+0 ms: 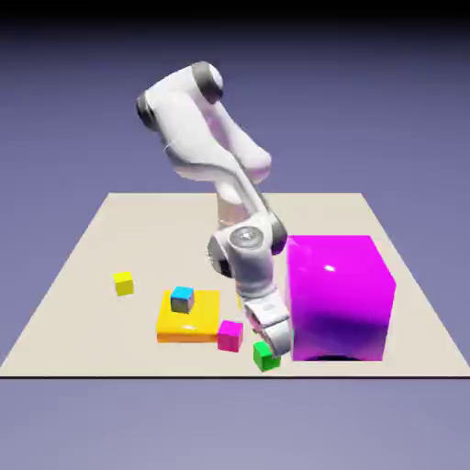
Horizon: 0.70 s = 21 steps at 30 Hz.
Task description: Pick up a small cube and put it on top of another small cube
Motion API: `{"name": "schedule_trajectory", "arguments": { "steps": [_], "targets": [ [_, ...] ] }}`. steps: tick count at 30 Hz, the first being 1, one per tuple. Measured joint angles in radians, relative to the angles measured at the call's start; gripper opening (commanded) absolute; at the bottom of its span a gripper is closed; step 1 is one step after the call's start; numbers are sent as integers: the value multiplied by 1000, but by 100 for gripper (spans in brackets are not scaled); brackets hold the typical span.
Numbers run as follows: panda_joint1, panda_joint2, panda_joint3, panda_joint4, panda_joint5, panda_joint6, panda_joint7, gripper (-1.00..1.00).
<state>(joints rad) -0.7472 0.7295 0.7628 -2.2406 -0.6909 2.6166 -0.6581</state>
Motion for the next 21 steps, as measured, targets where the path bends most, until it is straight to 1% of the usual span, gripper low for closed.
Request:
{"name": "schedule_trajectory", "arguments": {
  "steps": [1,3,8,10,21],
  "targets": [
    [9,7,-11,2,-8,7,5,-100],
    [9,7,-11,2,-8,6,5,-100],
    [-145,-117,170,-37,122,-104,-78,-100],
    [-184,-157,119,-6,188,-88,-109,-100],
    [209,-412,-279,-200,487,59,346,-100]
  ]
}}
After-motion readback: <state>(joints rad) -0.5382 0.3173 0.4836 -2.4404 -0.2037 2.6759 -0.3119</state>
